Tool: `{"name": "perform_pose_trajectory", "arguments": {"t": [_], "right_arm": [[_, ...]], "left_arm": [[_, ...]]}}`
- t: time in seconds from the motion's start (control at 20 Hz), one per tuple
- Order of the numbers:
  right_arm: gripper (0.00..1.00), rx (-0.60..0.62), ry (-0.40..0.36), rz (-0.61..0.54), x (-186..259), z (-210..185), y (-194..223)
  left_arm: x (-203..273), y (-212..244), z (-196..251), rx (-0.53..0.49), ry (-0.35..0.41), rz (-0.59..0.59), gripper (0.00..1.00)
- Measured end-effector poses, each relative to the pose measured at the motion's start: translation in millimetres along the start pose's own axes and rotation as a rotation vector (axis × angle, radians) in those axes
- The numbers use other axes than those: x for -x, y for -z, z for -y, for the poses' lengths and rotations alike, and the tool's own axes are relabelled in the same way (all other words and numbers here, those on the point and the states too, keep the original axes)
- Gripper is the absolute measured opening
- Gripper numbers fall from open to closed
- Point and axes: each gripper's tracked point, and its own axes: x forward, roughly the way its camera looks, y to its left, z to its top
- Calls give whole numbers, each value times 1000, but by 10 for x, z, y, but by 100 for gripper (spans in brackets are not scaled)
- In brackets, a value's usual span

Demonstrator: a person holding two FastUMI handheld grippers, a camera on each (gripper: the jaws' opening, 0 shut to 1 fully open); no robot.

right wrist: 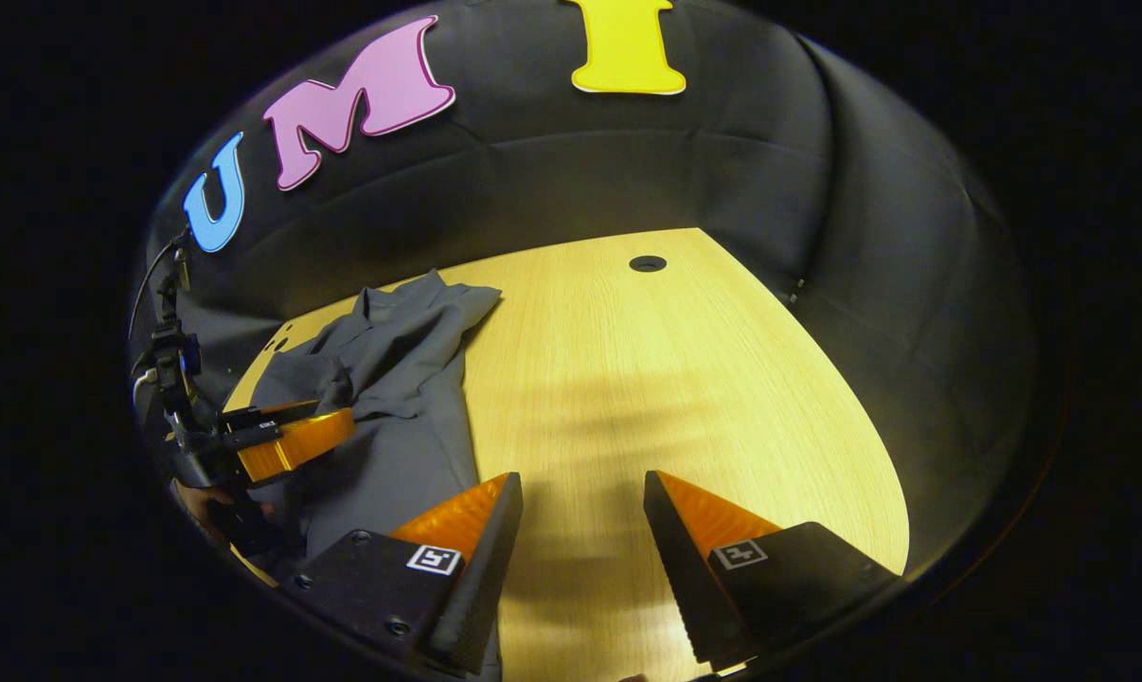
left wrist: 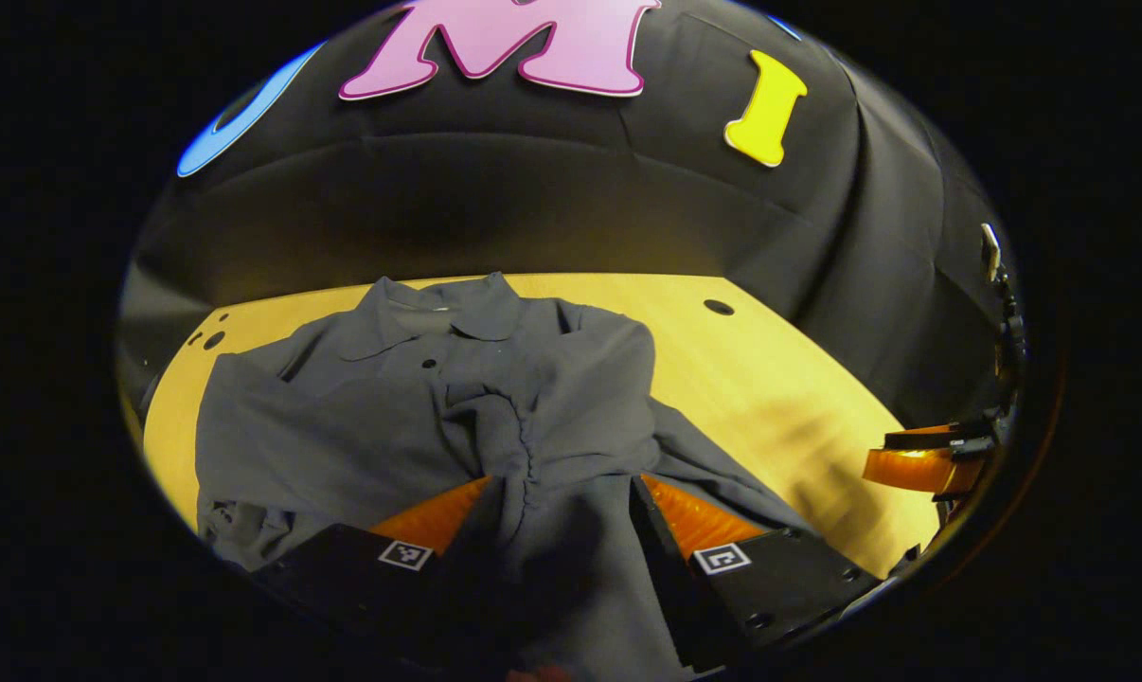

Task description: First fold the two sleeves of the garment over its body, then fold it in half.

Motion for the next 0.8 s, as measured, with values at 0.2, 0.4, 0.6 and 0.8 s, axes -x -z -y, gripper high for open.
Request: {"name": "perform_pose_trajectory", "arguments": {"t": [0.2, 0.4, 0.6, 0.8], "right_arm": [[81, -9, 5, 12, 184, -129, 26], [81, -1, 18, 15, 426, -235, 114], [81, 6, 31, 2, 675, -327, 270], [81, 35, 25, -30, 880, -493, 502]], "left_arm": [[390, -104, 273, 7, 157, 43, 95], [946, -146, 206, -39, 197, 98, 95], [1438, 54, -239, -41, 115, 83, 96], [1883, 366, -824, -19, 19, 38, 96]]}}
